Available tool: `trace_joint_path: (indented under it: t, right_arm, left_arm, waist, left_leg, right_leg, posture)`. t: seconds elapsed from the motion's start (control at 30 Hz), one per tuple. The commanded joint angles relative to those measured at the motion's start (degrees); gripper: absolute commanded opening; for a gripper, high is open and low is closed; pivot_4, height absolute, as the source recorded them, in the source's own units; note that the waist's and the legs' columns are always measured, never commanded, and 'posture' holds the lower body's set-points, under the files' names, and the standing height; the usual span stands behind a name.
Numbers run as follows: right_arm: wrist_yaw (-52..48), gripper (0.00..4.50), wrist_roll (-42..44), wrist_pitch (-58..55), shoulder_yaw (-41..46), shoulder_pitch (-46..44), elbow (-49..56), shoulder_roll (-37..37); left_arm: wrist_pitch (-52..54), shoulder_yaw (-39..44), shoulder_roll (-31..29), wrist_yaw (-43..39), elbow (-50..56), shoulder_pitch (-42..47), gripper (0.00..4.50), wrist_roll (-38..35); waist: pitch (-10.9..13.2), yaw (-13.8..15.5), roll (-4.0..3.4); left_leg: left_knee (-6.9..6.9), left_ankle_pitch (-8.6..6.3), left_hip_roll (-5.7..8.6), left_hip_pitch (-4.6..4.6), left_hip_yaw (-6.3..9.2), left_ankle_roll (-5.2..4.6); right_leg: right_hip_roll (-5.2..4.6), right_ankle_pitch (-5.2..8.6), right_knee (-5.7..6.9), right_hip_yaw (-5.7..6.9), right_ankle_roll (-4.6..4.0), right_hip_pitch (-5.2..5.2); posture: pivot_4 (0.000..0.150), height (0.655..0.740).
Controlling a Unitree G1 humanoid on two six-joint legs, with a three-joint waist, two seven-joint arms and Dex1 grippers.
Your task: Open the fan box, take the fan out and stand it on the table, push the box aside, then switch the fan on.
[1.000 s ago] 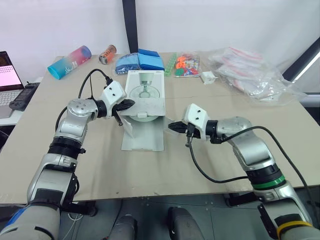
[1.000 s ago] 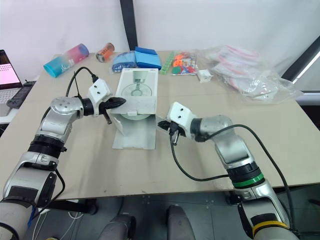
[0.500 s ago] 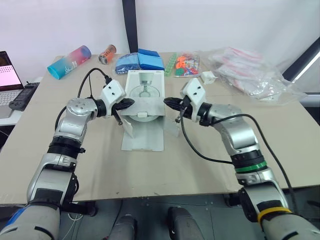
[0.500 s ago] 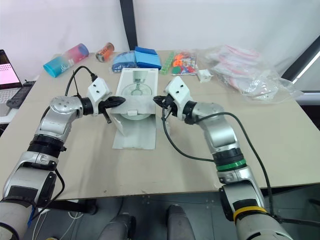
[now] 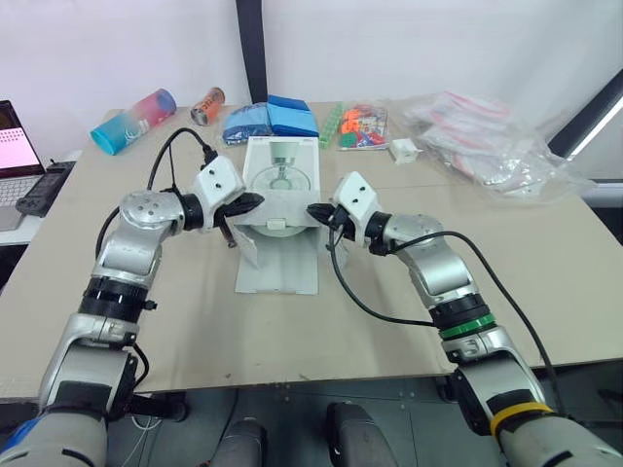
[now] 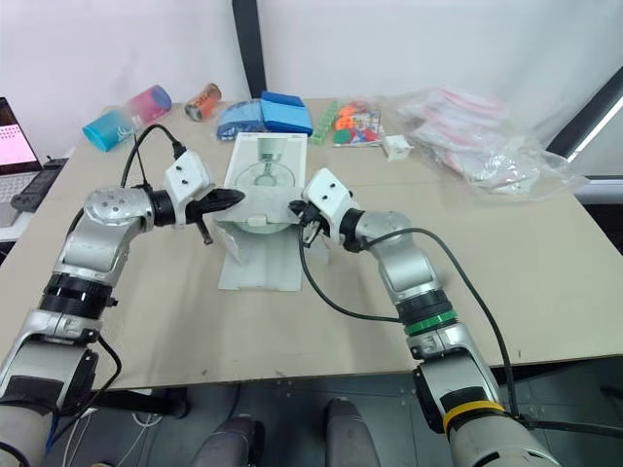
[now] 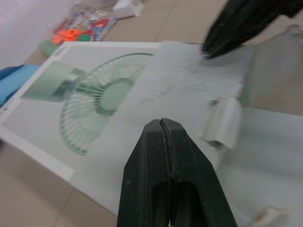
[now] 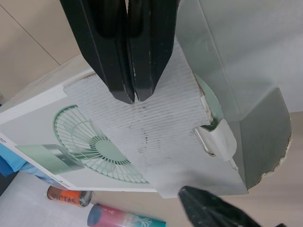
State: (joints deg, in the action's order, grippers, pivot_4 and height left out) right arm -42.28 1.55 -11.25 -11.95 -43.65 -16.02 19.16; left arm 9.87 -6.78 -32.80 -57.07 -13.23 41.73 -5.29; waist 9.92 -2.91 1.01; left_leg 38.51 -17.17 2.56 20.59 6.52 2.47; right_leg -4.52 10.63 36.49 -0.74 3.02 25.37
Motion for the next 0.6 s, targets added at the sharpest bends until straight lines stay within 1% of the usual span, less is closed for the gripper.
trace_joint_path:
  t: [0.03,0.23,0.4,0.6]
  right_arm:
    - [0.0,0.04,-0.6,0.1,-0.2,0.0,0.3,-0.1]
    - [0.2,0.04,-0.8,-0.5,-0.2,0.2,1.0,-0.5]
    - [0.1,0.04,-0.8,-0.7,-0.2,0.3,1.5,-0.8]
    - [0.1,0.04,-0.8,-0.7,-0.2,0.6,1.9,-0.9]
  left_arm:
    - [2.3,0.3,-2.5,-2.4,7.2,-1.7,0.0,-1.6]
    - [3.5,-1.0,-5.2,-4.5,10.4,-4.0,0.0,-0.7]
    - [2.1,-2.9,-6.9,-6.0,9.8,-4.0,0.0,1.1]
    - [0.3,-4.3,-10.3,-9.0,8.6,-2.3,0.0,3.4]
  waist:
    - [0.0,0.0,0.0]
    - [0.0,0.1,0.0]
    - [0.0,0.1,0.0]
    - [0.0,0.1,0.0]
  left_leg:
    - [0.0,-0.01,0.0,0.0,0.0,-0.02]
    - [0.01,-0.04,-0.01,-0.03,-0.03,-0.07]
    - [0.0,-0.07,-0.04,-0.04,-0.08,-0.13]
    - [0.0,-0.17,-0.07,-0.06,-0.12,-0.31]
  right_leg:
    - [0.0,0.0,0.0,-0.01,0.0,0.0]
    - [0.02,-0.01,0.0,-0.04,-0.02,-0.02]
    - [0.06,-0.02,-0.01,-0.08,-0.02,-0.02]
    - [0.1,-0.02,-0.02,-0.12,-0.03,-0.02]
  posture:
    - [0.15,0.74]
    - [0.15,0.74]
    - [0.15,0.74]
    - [0.15,0.74]
